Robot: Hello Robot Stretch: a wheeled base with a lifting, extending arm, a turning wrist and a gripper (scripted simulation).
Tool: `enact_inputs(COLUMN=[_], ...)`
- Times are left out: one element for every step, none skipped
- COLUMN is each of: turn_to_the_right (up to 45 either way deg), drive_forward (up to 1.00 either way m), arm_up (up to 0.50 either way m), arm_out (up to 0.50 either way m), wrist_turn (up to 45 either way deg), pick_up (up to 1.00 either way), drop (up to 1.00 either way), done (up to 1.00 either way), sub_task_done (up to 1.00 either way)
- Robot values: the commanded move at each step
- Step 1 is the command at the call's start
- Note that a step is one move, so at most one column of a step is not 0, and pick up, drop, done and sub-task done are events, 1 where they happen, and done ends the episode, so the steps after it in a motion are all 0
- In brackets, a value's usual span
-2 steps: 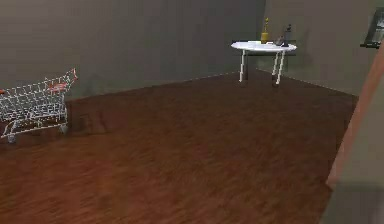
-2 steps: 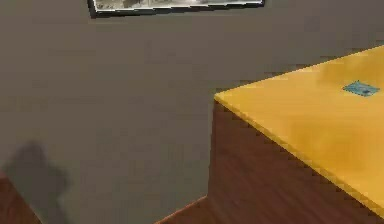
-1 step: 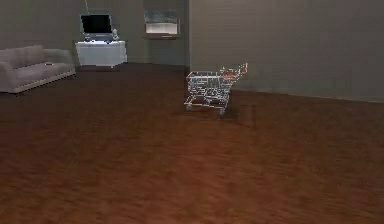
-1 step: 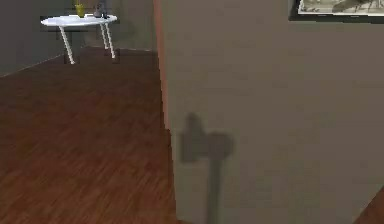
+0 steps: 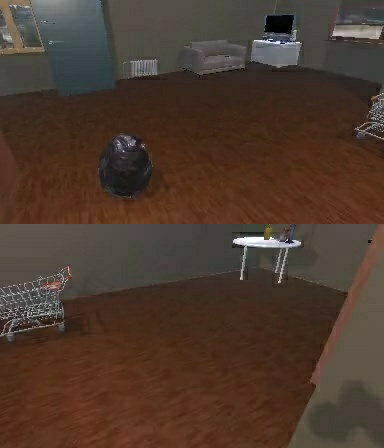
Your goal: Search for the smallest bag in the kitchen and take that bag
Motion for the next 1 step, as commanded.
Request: enact_inputs(turn_to_the_right=[-39.0], drive_forward=[0.0], arm_up=[0.0], arm_out=[0.0], wrist_turn=[0.0], pick_up=[0.0], drop=[0.0], done=[0.0], sub_task_done=[0.0])
